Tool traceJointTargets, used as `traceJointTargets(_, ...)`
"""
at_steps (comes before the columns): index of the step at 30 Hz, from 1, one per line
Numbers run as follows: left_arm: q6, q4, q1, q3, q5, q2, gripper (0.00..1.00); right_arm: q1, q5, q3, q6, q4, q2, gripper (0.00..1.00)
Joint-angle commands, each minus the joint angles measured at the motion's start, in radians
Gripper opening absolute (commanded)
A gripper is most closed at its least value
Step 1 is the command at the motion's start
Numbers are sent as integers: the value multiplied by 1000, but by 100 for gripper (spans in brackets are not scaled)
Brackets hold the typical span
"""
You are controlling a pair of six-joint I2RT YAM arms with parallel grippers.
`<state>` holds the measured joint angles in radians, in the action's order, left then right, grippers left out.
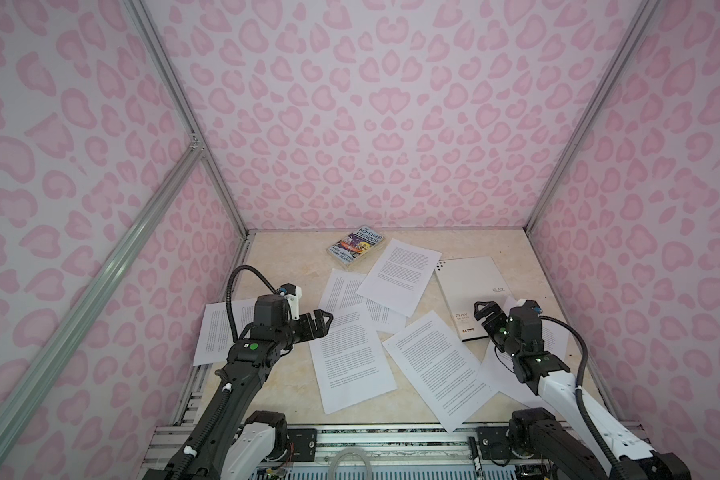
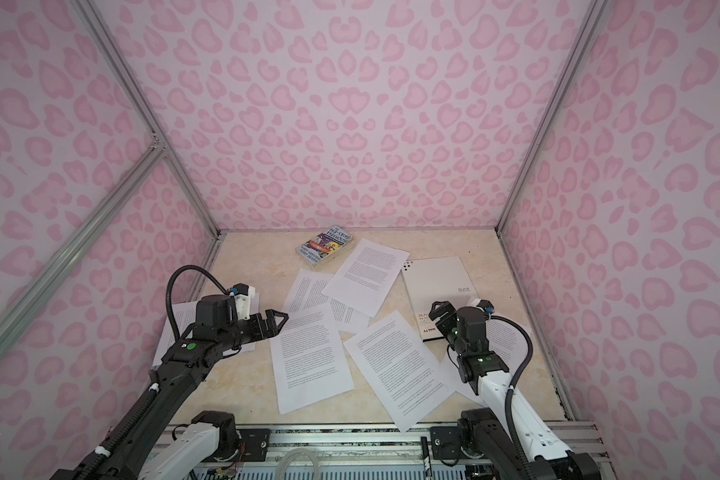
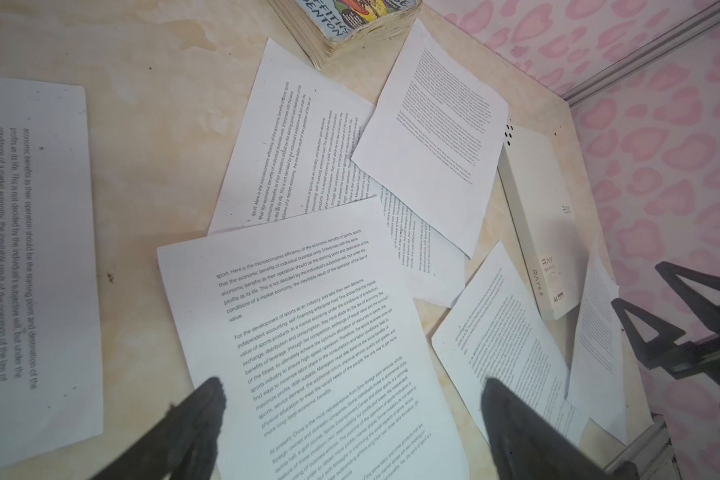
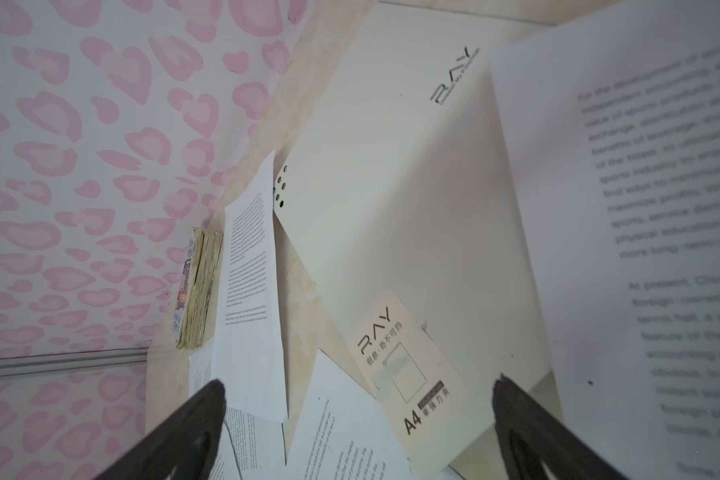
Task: Put the files into the folder
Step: 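Grasp the edge of the white RAY folder cover with the right gripper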
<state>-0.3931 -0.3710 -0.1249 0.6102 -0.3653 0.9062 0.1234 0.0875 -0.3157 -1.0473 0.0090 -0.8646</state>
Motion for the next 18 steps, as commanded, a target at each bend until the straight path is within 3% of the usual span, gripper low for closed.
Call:
traceJointTargets(1,30,6,-10,3,9,-1,97,2,24,48,-89,7,28,100)
traceJointTargets(5,34,14,-37,-2,9,19,97,4,17,74,-113,10,41,100)
traceJointTargets(18,67,15,-110,-5,49,44,97,-24,73,198,-196,316,-32,95)
